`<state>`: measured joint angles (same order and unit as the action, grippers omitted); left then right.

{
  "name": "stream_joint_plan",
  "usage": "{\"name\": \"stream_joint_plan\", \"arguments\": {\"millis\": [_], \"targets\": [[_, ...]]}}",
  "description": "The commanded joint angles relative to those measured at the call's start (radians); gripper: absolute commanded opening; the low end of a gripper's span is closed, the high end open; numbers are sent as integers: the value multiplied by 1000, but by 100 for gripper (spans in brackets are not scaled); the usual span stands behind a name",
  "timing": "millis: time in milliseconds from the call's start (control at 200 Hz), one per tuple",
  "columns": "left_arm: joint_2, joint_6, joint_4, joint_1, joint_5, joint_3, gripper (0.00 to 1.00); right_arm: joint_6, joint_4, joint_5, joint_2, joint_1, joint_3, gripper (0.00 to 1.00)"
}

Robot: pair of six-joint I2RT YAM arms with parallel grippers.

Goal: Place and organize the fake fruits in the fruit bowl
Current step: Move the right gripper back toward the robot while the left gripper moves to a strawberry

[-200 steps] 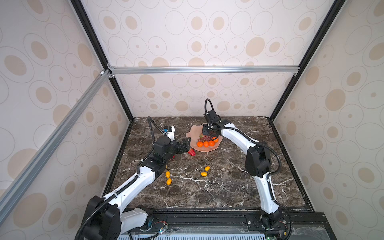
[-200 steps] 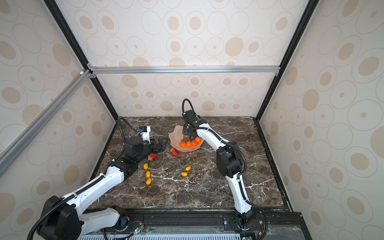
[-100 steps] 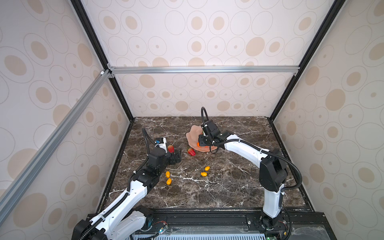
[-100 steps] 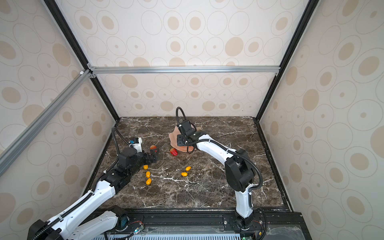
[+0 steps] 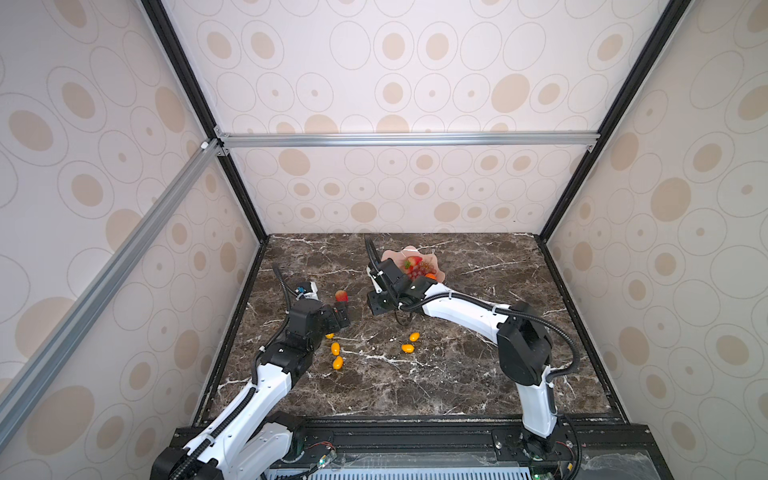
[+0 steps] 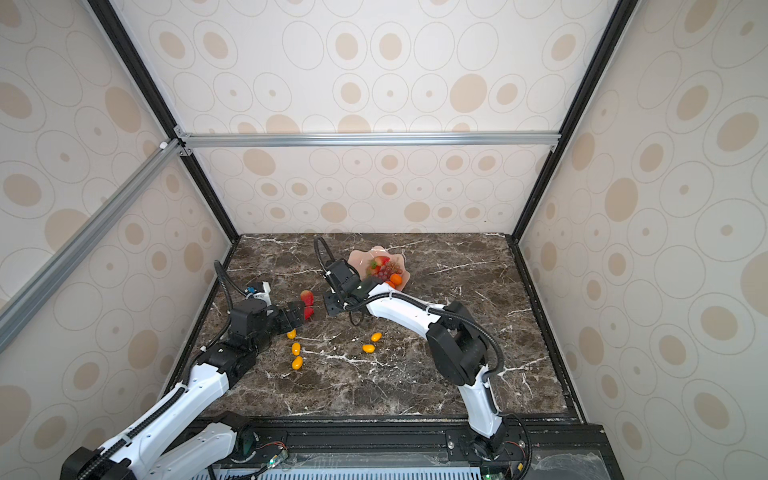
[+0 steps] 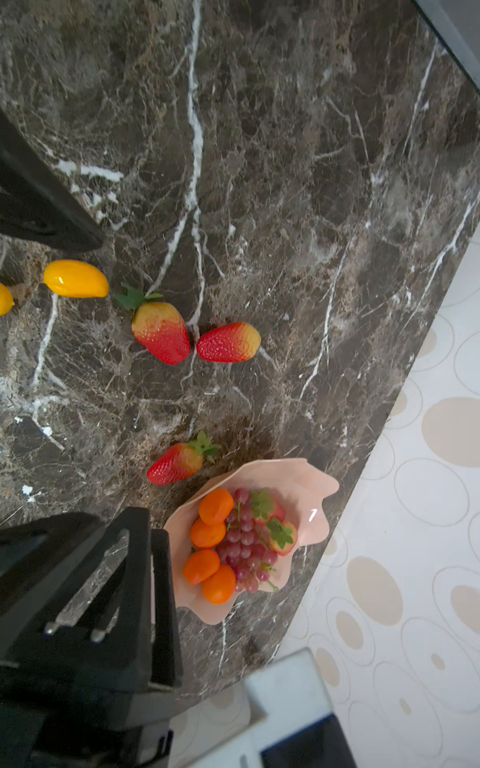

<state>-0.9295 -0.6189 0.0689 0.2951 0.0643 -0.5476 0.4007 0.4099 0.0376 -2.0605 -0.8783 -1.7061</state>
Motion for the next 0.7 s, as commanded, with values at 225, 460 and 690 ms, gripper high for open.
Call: {"name": "stream_joint_plan", "arguments": {"millis": [225, 460, 690], "targets": [[-110, 5, 51, -157, -126, -52, 81, -32, -27, 29, 118, -32, 86, 38], [-279, 93, 146, -212, -186, -153, 62, -128, -148, -1, 362, -30, 351, 39], [-408, 233, 235, -223, -248, -256, 61, -201, -126, 30, 503, -26, 467, 41]]}}
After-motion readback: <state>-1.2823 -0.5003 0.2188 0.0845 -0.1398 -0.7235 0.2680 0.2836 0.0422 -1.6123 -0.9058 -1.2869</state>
